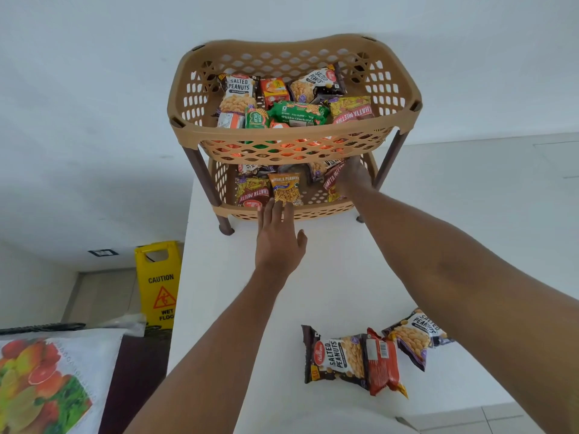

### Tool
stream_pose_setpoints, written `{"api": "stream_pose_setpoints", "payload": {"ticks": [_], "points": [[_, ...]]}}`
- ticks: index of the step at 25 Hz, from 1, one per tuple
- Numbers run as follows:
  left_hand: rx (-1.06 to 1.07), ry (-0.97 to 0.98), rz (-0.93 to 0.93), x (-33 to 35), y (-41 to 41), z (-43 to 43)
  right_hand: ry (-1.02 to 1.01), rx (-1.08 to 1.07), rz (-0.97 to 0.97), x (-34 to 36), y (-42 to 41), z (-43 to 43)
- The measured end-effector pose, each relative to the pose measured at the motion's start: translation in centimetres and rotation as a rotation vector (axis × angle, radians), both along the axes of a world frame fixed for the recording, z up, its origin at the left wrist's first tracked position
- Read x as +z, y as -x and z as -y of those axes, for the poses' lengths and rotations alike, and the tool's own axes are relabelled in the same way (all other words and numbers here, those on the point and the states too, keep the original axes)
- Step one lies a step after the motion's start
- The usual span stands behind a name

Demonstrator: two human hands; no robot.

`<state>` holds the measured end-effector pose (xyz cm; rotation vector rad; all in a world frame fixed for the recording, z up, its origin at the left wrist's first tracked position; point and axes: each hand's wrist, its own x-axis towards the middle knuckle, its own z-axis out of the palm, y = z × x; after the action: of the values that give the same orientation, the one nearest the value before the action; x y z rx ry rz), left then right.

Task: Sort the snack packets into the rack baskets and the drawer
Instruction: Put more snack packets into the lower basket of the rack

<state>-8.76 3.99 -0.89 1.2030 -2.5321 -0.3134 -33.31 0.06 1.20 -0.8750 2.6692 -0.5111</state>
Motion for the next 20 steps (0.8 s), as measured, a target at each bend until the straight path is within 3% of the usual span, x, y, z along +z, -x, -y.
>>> {"api": "stream_pose_setpoints", "payload": {"ticks": [3,4,8,12,15,20], "points": [[0.016,-0.004,0.012,-0.1,0.2,-0.2,-0.104,0.141,-0.457,-0.3,-0.6,-0.1],[0.018,-0.003,0.018,-0.1,0.2,-0.2,-0.118,0.213,-0.515,-0.5,-0.7,0.1],[0.010,-0.007,0.040,-0.1,0.1,-0.3,-0.283,0.434,-0.259,-0.5,-1.0,0.1],[-0.019,-0.011,0.076,0.1,-0.2,-0.3,-0.235,0.443,-0.004,0.4,-0.9,-1.3],[-0.042,0.002,0.140,0.0,-0.6,-0.6,-0.247,0.532,-0.024,1.7,-1.8,-4.2],[0.004,-0.035,0.181,-0.7,-1.0,-2.4,-0.011,0.644,-0.167,1.8,-2.8,-10.4]]}}
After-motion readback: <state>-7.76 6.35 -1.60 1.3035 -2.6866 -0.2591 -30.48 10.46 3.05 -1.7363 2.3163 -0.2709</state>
